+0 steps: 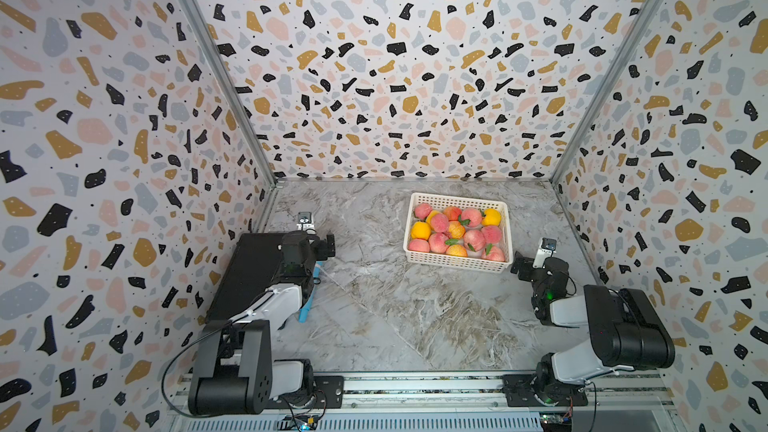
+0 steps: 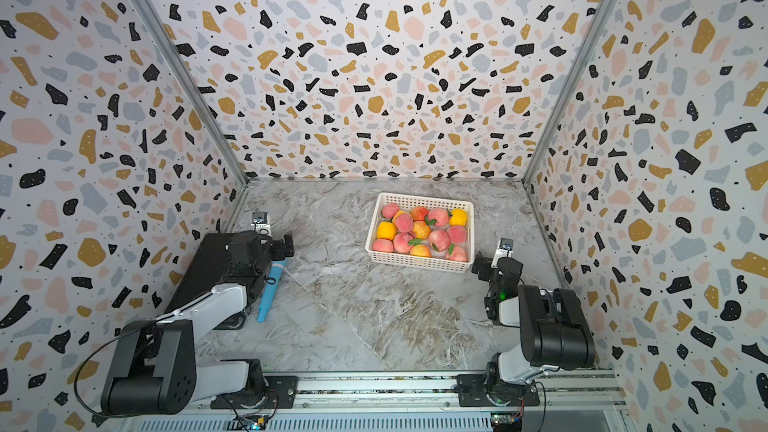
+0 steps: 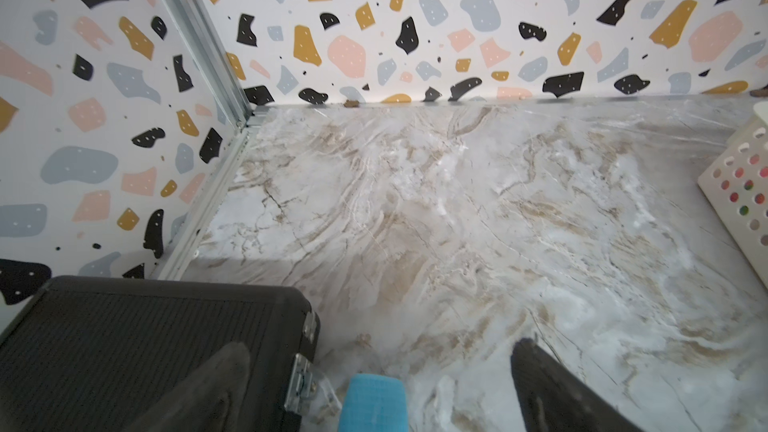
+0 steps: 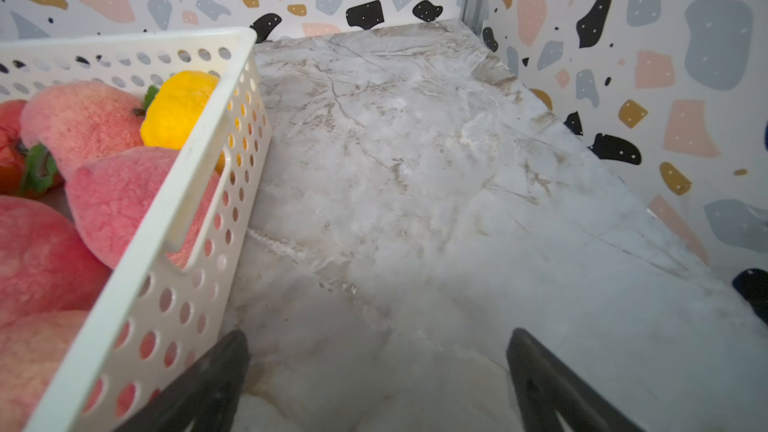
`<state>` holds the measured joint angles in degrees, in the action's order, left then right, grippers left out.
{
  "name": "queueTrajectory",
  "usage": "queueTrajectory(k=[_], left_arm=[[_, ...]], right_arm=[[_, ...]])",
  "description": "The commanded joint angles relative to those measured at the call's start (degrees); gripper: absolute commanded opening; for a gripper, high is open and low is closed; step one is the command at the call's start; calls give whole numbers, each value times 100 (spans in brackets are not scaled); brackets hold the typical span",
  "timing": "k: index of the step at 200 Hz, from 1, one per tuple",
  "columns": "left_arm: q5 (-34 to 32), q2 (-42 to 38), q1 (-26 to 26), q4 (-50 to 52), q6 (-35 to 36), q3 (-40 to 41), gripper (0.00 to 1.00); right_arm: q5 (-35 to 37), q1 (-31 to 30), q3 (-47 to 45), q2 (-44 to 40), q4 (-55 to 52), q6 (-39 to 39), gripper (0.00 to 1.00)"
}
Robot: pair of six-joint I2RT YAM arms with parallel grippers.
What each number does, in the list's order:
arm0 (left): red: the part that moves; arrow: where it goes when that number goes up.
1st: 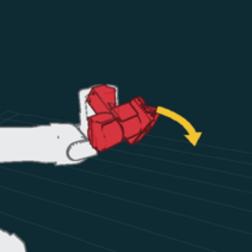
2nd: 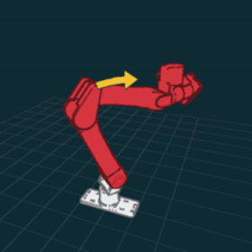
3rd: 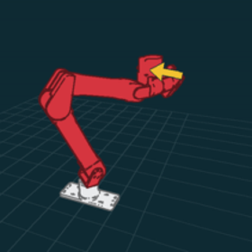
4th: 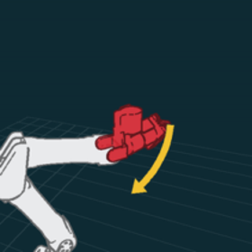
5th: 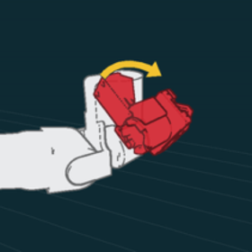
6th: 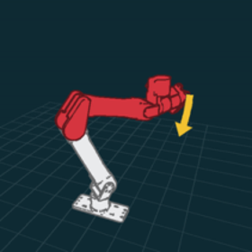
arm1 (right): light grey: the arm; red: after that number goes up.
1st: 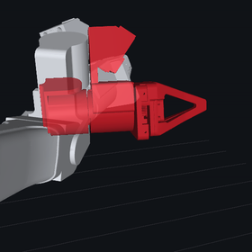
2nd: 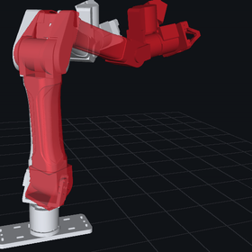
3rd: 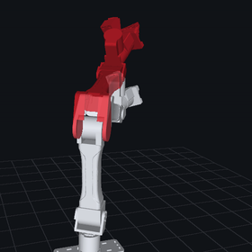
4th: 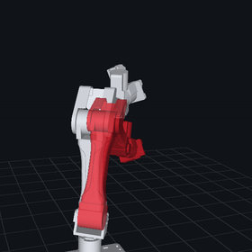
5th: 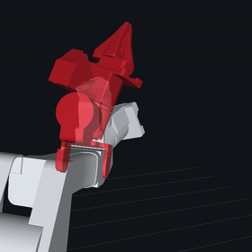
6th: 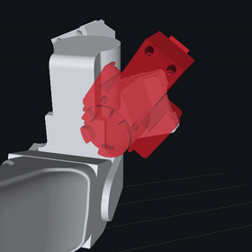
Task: Put the peaches into the basket
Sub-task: Reset both arms
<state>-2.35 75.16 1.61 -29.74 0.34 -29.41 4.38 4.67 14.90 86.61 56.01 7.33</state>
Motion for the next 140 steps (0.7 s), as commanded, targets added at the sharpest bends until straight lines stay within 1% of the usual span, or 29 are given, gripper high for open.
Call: queueTrajectory(k=[1,10,20,27,46,62,78,90,106,116,126,140], left_arm=[[529,175,272,-1267,-56,230,99],[651,195,396,-1496,-191,339,99],[521,151,436,-1618,-269,424,99],[467,115,449,-1600,-216,451,99],[456,236,446,-1685,-14,501,99],[467,415,447,-2157,-56,635,99],[509,413,446,-2196,-121,614,99],[490,190,446,-1969,-171,569,99],[503,-325,446,-967,-234,347,99],[480,-495,450,-585,-280,287,99],[458,-623,446,-472,-377,396,99],[534,-764,446,-683,-640,706,99]], right_arm=[[-26,-52,179,-1,97,-91,100],[-33,-54,201,-88,-77,-88,100],[-66,-54,160,-24,123,-93,100],[-133,-54,138,-2,190,-113,100],[-337,-54,320,11,-130,-193,100],[-709,-61,417,3,-344,-356,100],[-798,-62,455,7,-414,-399,100],[-816,-61,449,30,-355,-399,100],[-807,-62,453,17,-388,-399,100],[-807,-62,453,18,-383,-399,100],[-812,-62,453,13,-394,-400,100],[-807,-62,453,14,-396,-404,100]])
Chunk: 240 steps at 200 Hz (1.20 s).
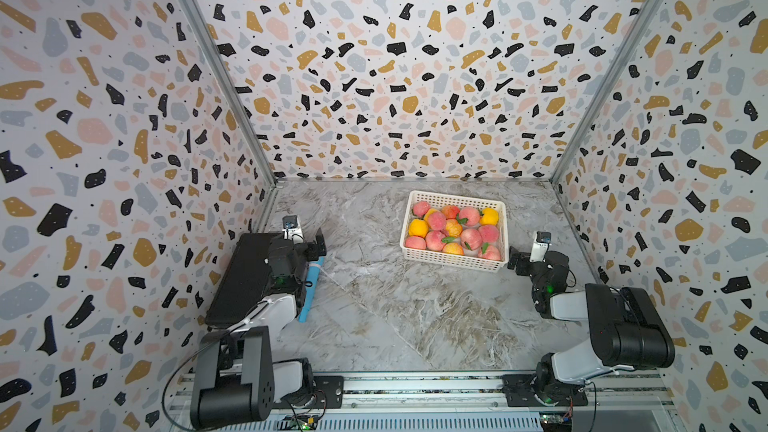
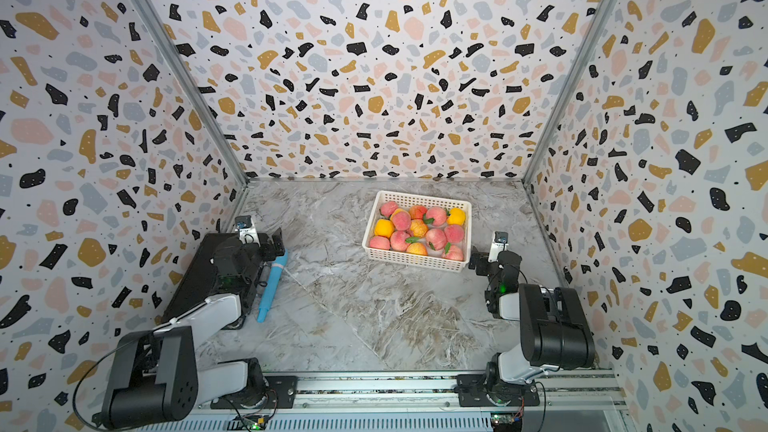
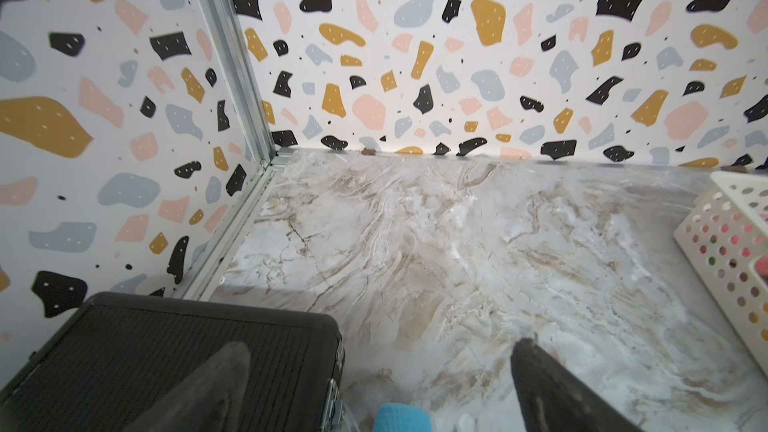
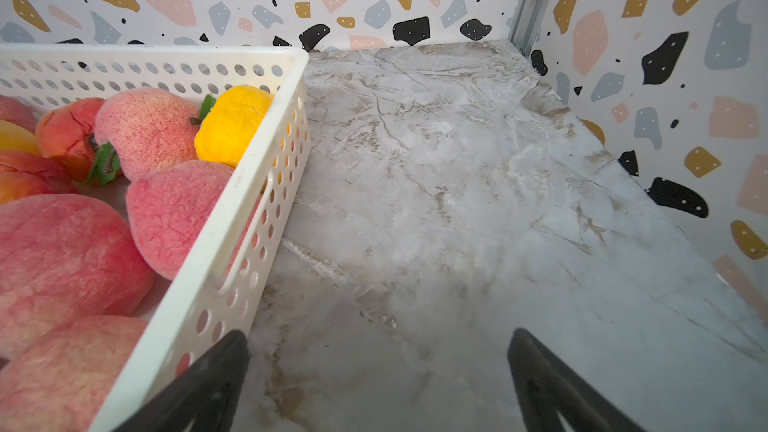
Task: Put the peaches into the basket
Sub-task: Reset both arms
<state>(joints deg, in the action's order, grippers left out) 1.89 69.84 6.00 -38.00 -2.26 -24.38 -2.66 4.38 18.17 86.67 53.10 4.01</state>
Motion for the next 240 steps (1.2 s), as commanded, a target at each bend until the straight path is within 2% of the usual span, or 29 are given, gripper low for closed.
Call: queueTrajectory(k=[1,40,54,76,97,111,146,202,240], left_arm=[[132,-255,7,139,-389,227,99],[491,-571,-15,206,-236,504,99],[433,-462,-72,-315,-193,891,99],[487,366,-73,-2305,-195,1553,99],[793,1041,-93,-2386,-55,1357,99],[795,1364,-160,-2848,-24,1363,99],[942,1188,-187,-1679,100,893,99],[1125,1224,-204,-1314,163,664,99],[996,1185,-356,-1261,324,680,99]], right_arm=[[-104,-34,125,8,-106,-69,100],[-104,-34,125,7,-98,-67,100],[-104,-34,125,14,-98,-67,100],[-104,-33,125,17,-98,-67,100],[-108,-36,125,9,-98,-67,100],[-110,-34,126,16,-98,-67,100],[-104,-34,125,16,-107,-69,100],[-104,-34,130,16,-100,-67,100],[-104,-34,134,16,-107,-67,100]])
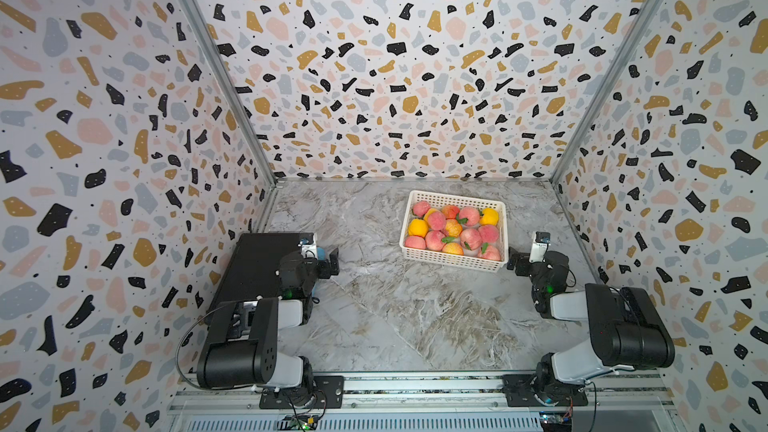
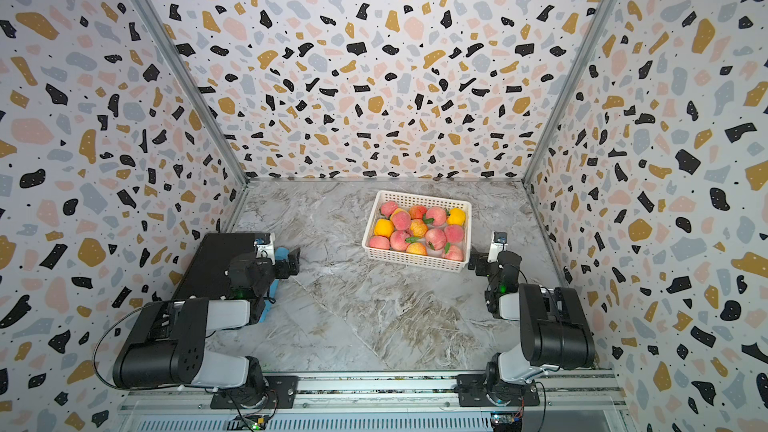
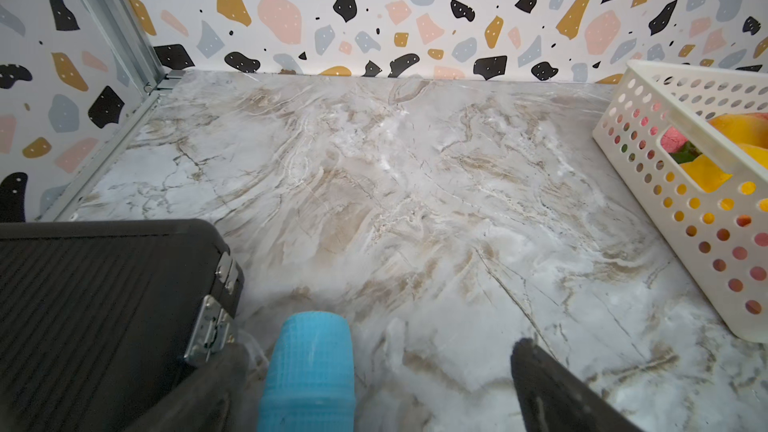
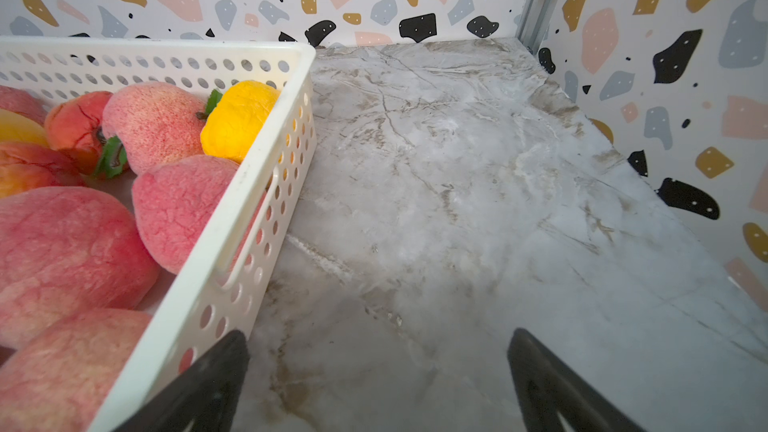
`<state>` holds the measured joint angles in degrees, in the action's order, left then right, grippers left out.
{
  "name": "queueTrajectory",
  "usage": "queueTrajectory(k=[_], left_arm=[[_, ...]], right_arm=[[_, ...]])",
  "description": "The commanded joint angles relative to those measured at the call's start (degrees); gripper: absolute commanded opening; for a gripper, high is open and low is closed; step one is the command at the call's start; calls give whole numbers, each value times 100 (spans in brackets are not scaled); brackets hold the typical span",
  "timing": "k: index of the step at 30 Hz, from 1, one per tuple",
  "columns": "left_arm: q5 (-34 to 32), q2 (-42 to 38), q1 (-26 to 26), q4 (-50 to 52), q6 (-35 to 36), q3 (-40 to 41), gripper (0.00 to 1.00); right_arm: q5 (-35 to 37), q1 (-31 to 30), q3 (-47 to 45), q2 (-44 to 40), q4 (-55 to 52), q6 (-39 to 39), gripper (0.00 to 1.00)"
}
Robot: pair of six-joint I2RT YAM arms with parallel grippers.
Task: Put the peaches into the basket
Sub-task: Reset both arms
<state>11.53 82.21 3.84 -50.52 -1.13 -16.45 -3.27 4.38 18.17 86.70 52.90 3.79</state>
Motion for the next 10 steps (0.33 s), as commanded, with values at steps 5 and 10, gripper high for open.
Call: queueTrajectory(k=[5,10], left_arm=[[51,77,-175,45,223,-219,99],[-87,-26,-175,20,199,-143,99]], right_arm=[[-42,-34,134,14,-87,-47,100],[-42,-34,124,3,-79,-45,100]])
